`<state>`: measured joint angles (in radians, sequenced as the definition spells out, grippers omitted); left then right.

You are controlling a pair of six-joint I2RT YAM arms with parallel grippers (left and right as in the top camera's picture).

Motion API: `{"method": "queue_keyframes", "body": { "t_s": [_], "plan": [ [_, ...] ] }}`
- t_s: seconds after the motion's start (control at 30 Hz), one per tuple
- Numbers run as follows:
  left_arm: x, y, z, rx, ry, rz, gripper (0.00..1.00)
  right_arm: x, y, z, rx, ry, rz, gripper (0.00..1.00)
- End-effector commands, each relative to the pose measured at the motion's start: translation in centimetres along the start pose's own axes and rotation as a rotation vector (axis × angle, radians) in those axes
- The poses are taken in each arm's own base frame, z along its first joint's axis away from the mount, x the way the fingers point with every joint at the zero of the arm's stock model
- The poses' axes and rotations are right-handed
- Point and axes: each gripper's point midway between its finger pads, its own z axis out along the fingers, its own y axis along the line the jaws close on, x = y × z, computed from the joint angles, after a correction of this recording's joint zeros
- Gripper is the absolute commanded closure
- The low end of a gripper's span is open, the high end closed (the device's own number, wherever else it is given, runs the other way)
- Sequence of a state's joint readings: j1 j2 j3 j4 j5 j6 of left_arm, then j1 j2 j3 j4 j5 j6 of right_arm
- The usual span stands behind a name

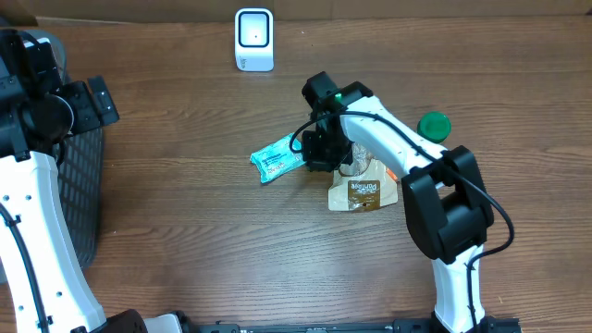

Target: Scan the item barcode

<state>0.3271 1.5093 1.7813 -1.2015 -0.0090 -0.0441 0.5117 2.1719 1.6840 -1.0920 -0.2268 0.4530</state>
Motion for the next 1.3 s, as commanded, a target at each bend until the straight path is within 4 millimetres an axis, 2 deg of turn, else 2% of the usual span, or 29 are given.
{"method": "queue_keyframes", "body": {
  "t_s": [0.0,0.2,0.3,0.4,0.47,0.53,0.6,0.73,0.87,1.0,1.1,1.27],
  "plan": [
    [-0.6,0.0,-0.5,0.000,-0.020,0.022,0.01,-0.5,-0.9,1.7,0.044,-0.008,0.082,0.84],
    [-0.6,0.0,-0.5,0.000,-0.020,0.022,0.00,-2.1,-0.9,4.0,0.041,-0.042,0.098,0.86],
    [-0.6,0.0,-0.5,0.000,-0.020,0.022,0.00,-4.1,0.2,4.4,-0.007,-0.114,0.067,0.86],
    [-0.6,0.0,-0.5,0.000,-0.020,0.022,0.00,-6.6,2.8,3.9,-0.124,-0.208,0.001,0.86],
    [-0.6,0.0,-0.5,0.000,-0.020,0.022,0.00,-8.0,6.3,2.8,-0.285,-0.268,-0.126,0.86],
    [-0.6,0.0,-0.5,0.000,-0.020,0.023,0.00,-8.4,8.4,1.9,-0.383,-0.294,-0.212,0.85],
    [-0.6,0.0,-0.5,0.000,-0.020,0.022,0.01,-8.3,9.3,1.4,-0.424,-0.299,-0.285,0.83],
    [-0.6,0.0,-0.5,0.000,-0.020,0.022,0.01,-8.6,8.7,0.0,-0.400,-0.299,-0.304,0.78],
    [-0.6,0.0,-0.5,0.000,-0.020,0.022,0.01,-9.8,6.8,-4.4,-0.369,-0.330,-0.298,0.74],
    [-0.6,0.0,-0.5,0.000,-0.020,0.022,0.00,-9.9,4.1,-7.9,-0.296,-0.329,-0.293,0.61],
    [-0.6,0.0,-0.5,0.000,-0.020,0.022,0.00,-9.4,3.0,-8.1,-0.280,-0.291,-0.268,0.59],
    [-0.6,0.0,-0.5,0.000,-0.020,0.023,0.01,-7.9,2.6,-6.4,-0.257,-0.232,-0.319,0.55]
  ]
}}
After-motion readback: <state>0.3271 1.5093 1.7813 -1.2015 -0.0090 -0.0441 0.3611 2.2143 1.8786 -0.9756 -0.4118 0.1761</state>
